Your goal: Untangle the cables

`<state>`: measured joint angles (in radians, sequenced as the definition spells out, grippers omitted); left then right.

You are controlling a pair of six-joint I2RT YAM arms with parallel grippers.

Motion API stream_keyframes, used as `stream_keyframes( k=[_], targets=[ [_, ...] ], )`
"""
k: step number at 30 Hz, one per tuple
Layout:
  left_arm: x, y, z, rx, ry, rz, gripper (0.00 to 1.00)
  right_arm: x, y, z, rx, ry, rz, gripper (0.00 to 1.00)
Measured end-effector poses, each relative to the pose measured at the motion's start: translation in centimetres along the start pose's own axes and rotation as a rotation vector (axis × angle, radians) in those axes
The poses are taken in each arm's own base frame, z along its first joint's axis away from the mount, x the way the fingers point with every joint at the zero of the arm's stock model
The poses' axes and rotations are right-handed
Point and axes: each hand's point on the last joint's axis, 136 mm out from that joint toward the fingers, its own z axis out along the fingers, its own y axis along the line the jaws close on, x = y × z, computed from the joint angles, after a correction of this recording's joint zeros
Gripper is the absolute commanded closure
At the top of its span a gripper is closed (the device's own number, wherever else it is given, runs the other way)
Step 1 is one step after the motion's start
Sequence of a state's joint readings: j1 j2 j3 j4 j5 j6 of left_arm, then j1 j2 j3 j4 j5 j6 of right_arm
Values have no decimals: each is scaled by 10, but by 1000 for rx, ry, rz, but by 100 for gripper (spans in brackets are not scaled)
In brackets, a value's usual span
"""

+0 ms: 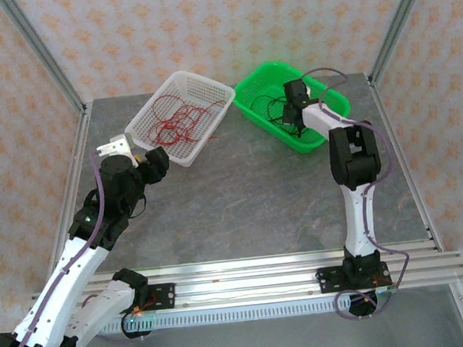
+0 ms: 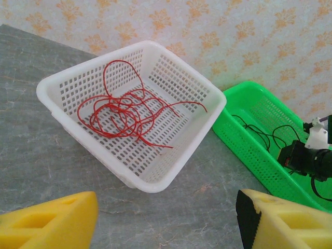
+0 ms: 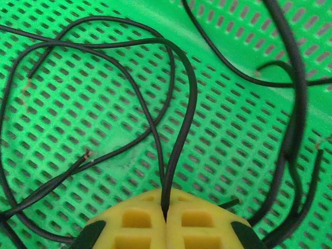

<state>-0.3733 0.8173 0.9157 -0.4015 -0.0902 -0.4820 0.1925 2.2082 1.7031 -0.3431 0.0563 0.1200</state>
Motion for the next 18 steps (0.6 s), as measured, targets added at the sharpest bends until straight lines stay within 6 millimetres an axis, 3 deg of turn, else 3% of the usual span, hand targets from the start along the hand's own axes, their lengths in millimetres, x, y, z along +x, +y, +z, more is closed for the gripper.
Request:
stream_keyframes(
  k=[10,18],
  targets=[
    [-1,0,-2,4,-5,-12,26,-22,-3,-21,8,-59,39,66],
    [-2,0,-3,6,-9,-21,26,-22,-5,-26,14,-50,42,52]
  ],
)
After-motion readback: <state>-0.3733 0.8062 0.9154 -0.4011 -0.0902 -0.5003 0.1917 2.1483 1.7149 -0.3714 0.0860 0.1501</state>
